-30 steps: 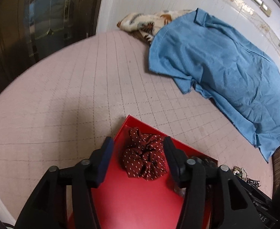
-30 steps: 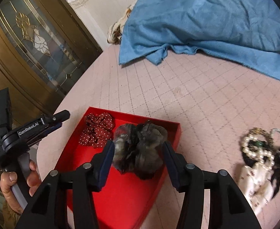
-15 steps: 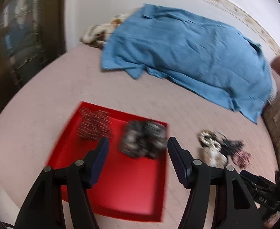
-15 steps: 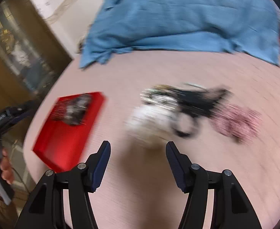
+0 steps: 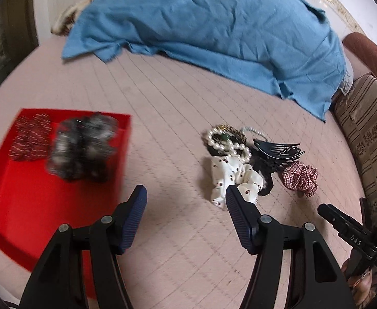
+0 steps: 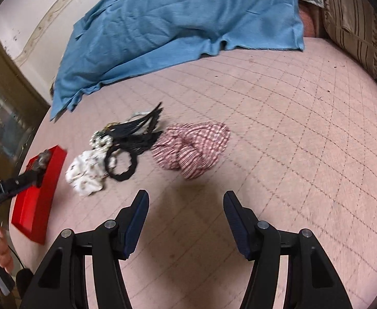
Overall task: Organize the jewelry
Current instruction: 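Grasp the white polka-dot scrunchie with left tool while right tool grasps red plaid scrunchie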
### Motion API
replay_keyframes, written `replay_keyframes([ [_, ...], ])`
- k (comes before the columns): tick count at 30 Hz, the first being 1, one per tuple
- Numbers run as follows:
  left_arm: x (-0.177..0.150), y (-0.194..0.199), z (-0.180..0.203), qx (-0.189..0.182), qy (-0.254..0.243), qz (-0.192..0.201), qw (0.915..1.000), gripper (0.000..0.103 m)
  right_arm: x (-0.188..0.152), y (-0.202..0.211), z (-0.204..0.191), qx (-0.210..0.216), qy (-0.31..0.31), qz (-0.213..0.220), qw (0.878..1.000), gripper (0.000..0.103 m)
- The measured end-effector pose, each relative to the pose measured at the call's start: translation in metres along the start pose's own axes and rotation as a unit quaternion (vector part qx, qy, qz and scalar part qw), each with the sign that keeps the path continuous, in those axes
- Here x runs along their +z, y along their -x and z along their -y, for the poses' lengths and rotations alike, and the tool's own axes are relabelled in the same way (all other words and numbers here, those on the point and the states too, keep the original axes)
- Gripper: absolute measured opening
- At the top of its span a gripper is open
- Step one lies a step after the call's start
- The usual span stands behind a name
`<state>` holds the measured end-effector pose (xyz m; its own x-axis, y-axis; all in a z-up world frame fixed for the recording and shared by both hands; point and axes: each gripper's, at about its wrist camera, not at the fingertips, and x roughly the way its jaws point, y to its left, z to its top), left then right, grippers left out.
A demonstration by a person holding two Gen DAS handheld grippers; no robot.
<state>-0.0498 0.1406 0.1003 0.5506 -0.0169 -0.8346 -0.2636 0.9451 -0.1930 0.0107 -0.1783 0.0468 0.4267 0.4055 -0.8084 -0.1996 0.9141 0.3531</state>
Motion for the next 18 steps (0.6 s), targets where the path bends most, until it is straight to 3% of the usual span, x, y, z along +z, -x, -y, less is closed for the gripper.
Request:
replay_keyframes([
  [9,0.011,-0.060,0.009,-0.024,0.030,-0.042,0.9984,0.063,0.030,-0.026,0.009,0.013,-0.029,0.013,0.999,0.065],
  [18,0.013,-0.086,0.017,-0.035,0.037,-0.053,0.9973,0.063,0.041,-0.043,0.014,0.012,-0.059,0.012,0.998,0.065],
])
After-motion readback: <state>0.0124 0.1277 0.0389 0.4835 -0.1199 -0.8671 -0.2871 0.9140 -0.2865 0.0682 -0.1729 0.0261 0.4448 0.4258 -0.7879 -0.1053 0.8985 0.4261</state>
